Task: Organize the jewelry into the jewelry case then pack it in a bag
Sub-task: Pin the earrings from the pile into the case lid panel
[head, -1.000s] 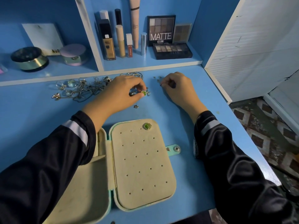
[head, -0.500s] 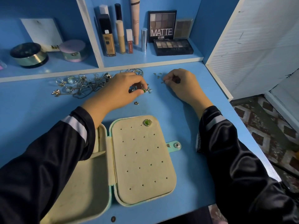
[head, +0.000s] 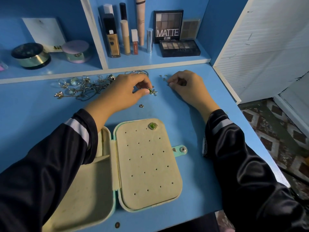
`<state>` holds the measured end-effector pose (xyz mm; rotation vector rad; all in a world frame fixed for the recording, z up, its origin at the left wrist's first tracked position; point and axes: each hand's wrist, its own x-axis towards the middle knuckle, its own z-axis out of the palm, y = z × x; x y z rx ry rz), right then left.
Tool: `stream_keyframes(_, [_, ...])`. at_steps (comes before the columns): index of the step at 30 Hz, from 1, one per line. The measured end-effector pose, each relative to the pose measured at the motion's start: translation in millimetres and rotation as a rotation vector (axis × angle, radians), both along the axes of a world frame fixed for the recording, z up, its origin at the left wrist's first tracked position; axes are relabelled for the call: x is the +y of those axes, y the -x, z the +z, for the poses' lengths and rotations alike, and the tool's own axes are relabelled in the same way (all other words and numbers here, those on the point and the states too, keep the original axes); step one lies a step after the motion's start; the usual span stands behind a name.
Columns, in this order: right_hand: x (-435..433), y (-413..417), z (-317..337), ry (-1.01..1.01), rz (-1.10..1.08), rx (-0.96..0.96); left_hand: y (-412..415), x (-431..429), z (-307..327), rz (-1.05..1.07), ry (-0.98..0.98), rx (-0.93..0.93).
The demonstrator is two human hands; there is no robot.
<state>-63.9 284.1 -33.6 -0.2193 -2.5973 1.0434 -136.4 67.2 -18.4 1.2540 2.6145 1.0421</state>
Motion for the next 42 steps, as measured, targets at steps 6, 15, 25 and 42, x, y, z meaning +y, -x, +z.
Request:
stream_keyframes(6, [2.6, 2.1, -1.6, 0.033, -0.059, 0.009, 0.3, 0.4, -0.1, 0.015, -0.024, -0.016])
stream_keyframes(15, [3.6, 3.0, -1.8, 0.065, -0.179, 0.034, -0.5, 0.5, 0.6, 0.029, -0.067, -0.022])
stream_keyframes(25, [2.4, 6.7, -2.3, 0.048, -0.163, 0.016, -0.2, 2.1, 1.2, 0.046, -0.100, -0.037])
stream_keyframes(42, [-4.8, 3.3, 2.5, 0.058, -0.147, 0.010, -5.6, 0.0, 5.2, 0.063, -0.140, -0.106])
